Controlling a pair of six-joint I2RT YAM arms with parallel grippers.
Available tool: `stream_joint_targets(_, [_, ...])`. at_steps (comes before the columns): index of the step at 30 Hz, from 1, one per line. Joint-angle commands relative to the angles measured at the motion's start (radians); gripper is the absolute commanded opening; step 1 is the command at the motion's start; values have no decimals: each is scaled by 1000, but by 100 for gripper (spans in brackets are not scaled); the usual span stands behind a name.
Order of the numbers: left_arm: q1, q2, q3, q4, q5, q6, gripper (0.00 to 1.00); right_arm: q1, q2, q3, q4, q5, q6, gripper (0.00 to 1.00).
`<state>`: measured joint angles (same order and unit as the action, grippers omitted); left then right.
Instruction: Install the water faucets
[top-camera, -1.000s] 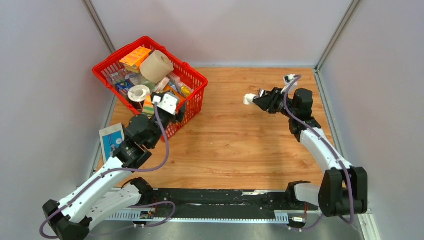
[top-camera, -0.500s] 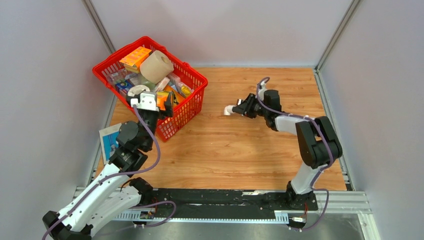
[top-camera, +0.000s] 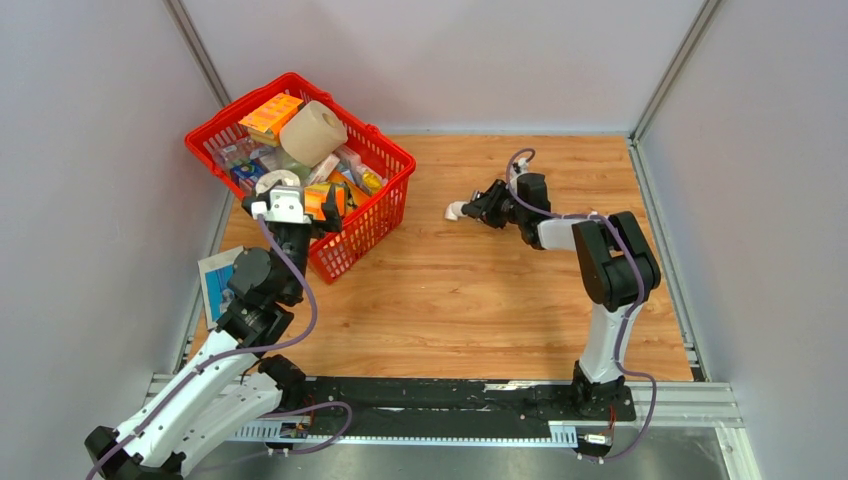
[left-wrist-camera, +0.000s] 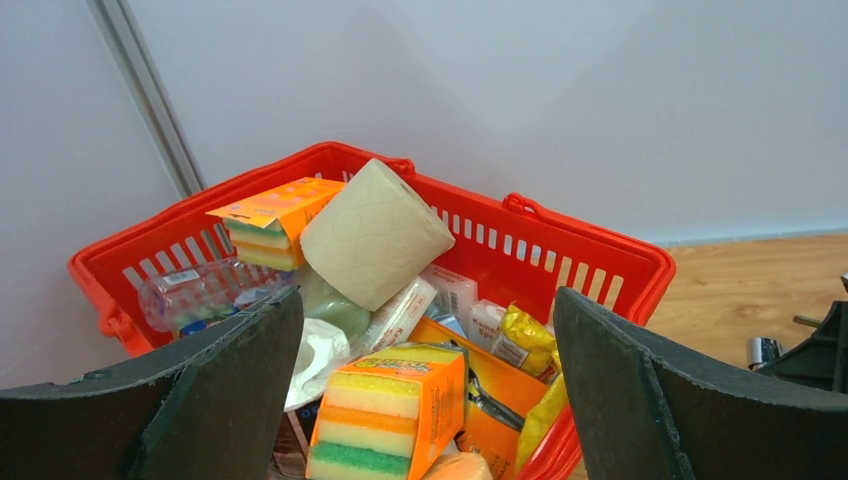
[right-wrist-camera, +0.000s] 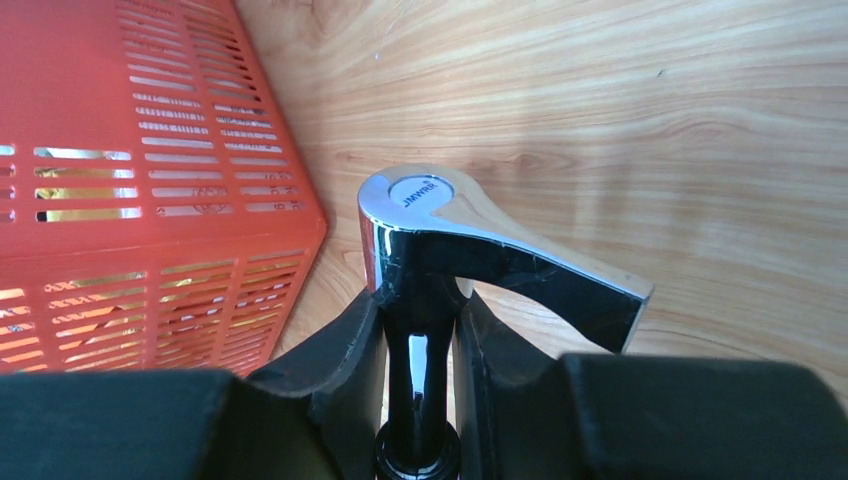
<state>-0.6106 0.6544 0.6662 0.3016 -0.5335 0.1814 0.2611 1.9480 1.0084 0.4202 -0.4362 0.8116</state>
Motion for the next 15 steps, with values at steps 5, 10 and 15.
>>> stream_joint_targets(5, [8,-12,-2,42,0,6,100,-22,-7,22,-99,122,-8,46])
stream_joint_targets(10, [8,-10,-2,36,1,10,100,-22,-34,38,-188,160,-54,60])
stream_joint_targets(15, [8,-18,0,30,4,15,100,-22,-66,39,-265,183,-97,69])
